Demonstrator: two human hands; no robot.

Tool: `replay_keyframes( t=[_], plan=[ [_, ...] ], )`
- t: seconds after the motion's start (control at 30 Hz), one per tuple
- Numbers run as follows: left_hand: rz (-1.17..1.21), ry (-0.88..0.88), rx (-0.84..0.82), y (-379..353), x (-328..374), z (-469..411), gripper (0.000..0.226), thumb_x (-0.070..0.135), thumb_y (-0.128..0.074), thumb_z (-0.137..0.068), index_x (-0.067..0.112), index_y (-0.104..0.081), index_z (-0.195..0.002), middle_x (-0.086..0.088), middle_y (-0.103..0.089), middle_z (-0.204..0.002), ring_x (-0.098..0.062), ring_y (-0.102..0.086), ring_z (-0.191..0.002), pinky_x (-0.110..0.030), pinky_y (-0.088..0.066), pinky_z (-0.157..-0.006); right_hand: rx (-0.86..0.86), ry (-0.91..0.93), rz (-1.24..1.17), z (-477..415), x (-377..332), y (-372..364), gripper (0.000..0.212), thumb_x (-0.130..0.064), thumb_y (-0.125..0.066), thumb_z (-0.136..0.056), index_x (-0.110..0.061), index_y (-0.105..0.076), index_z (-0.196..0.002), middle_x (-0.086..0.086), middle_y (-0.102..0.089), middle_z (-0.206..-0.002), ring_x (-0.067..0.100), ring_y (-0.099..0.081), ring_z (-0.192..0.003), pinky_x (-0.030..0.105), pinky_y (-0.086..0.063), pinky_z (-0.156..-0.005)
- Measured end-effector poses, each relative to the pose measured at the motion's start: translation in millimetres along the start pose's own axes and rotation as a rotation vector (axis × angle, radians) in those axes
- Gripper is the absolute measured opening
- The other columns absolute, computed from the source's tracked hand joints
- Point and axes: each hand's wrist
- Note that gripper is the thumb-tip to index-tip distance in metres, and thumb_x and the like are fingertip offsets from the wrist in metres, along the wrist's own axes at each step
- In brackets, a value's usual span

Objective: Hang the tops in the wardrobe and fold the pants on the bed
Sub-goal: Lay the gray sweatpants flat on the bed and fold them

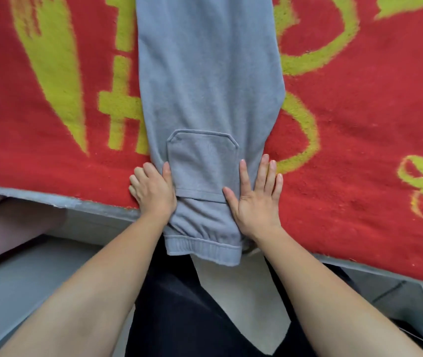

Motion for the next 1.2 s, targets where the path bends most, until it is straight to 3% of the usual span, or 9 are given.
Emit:
replay_keyframes(
  t=[0.1, 0.17, 0.37, 0.5, 0.7, 0.87, 1.0, 1.1, 1.2],
  plan=[
    [-0.043, -0.038, -0.012, -3, -7, -3, 0.060, 0.054, -0.024, -0.098, 0.000, -0.050, -0.107, -0.025, -0.053, -0.110, -0.044, -0.051, -0.103, -0.055, -0.040, -0.085, -0.019, -0.001, 0.005, 0, -1, -3, 0.078, -0.065, -0.026, -0.099, -0.029, 0.016, -0.154, 0.022, 0.026, -0.158, 0.041, 0.015, -0.151, 0.050, 0.020, -0.117],
    [-0.056, -0.051, 0.001, -5, -8, -5, 0.059, 0.053, -0.025, -0.099, 0.000, -0.049, -0.109, -0.025, -0.053, -0.113, -0.044, -0.050, -0.106, -0.055, -0.040, -0.086, 0.008, 0.004, 0.006, 0, -1, -6, 0.078, -0.066, -0.025, -0.099, -0.029, 0.016, -0.154, 0.025, 0.020, -0.161, 0.041, 0.014, -0.151, 0.050, 0.020, -0.116],
    [-0.053, -0.083, 0.013, -12, -13, -13, 0.058, 0.053, -0.029, -0.102, 0.001, -0.048, -0.116, -0.024, -0.053, -0.120, -0.044, -0.049, -0.112, -0.055, -0.040, -0.090, 0.081, -0.014, 0.003, -4, 0, -19, 0.078, -0.067, -0.022, -0.097, -0.029, 0.009, -0.159, 0.024, 0.014, -0.164, 0.040, 0.013, -0.152, 0.052, 0.016, -0.118],
    [0.115, -0.075, 0.005, -7, -16, -7, 0.060, 0.055, -0.031, -0.101, 0.001, -0.047, -0.122, -0.022, -0.050, -0.130, -0.042, -0.044, -0.122, -0.054, -0.034, -0.098, 0.201, -0.058, -0.045, 3, -3, -17, 0.083, -0.066, -0.027, -0.098, -0.021, 0.004, -0.160, 0.020, 0.007, -0.166, 0.035, 0.007, -0.154, 0.049, 0.006, -0.122],
    [0.592, -0.013, -0.115, -3, -56, 64, 0.067, 0.059, -0.052, -0.093, 0.007, -0.040, -0.133, -0.014, -0.046, -0.136, -0.032, -0.042, -0.127, -0.040, -0.032, -0.104, 0.468, -0.523, -0.527, 81, -25, -30, 0.077, -0.053, -0.043, -0.101, -0.009, -0.016, -0.159, 0.019, -0.015, -0.164, 0.033, -0.015, -0.152, 0.044, -0.012, -0.122],
    [0.872, 0.197, -0.428, -18, -85, 115, 0.068, 0.063, -0.067, -0.081, 0.011, -0.043, -0.117, 0.005, -0.053, -0.110, -0.017, -0.053, -0.107, -0.028, -0.040, -0.091, 0.627, -0.789, -0.699, 141, -30, -57, 0.067, -0.036, -0.053, -0.100, -0.008, -0.027, -0.155, 0.017, -0.018, -0.161, 0.033, -0.021, -0.147, 0.038, -0.014, -0.117],
    [0.932, 0.172, -0.456, -21, -89, 114, 0.070, 0.058, -0.079, -0.074, 0.012, -0.052, -0.118, -0.002, -0.062, -0.118, -0.014, -0.061, -0.107, -0.028, -0.049, -0.093, 0.487, -1.030, -0.998, 152, -26, -72, 0.077, -0.035, -0.060, -0.097, -0.012, -0.018, -0.157, 0.014, -0.014, -0.161, 0.028, -0.029, -0.143, 0.033, -0.023, -0.112],
    [0.944, 0.170, -0.486, -21, -88, 112, 0.064, 0.051, -0.081, -0.074, 0.008, -0.057, -0.116, -0.004, -0.067, -0.113, -0.017, -0.066, -0.101, -0.031, -0.054, -0.088, 0.241, -1.204, -1.360, 151, -25, -74, 0.091, -0.042, -0.067, -0.090, -0.015, -0.011, -0.157, 0.013, -0.023, -0.159, 0.029, -0.037, -0.139, 0.039, -0.031, -0.114],
    [1.033, 0.175, -0.493, -20, -86, 116, 0.055, 0.041, -0.083, -0.076, 0.006, -0.064, -0.113, -0.004, -0.073, -0.103, -0.017, -0.072, -0.093, -0.030, -0.058, -0.078, -0.018, -1.048, -1.791, 147, -33, -70, 0.065, -0.056, -0.057, -0.093, -0.019, -0.042, -0.145, 0.010, -0.053, -0.142, 0.028, -0.054, -0.129, 0.043, -0.047, -0.103]
  ],
)
Point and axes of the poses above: each hand's wrist, its own z-axis away from the middle knuckle, its own y-axis out of the back of the hand, x = y × z
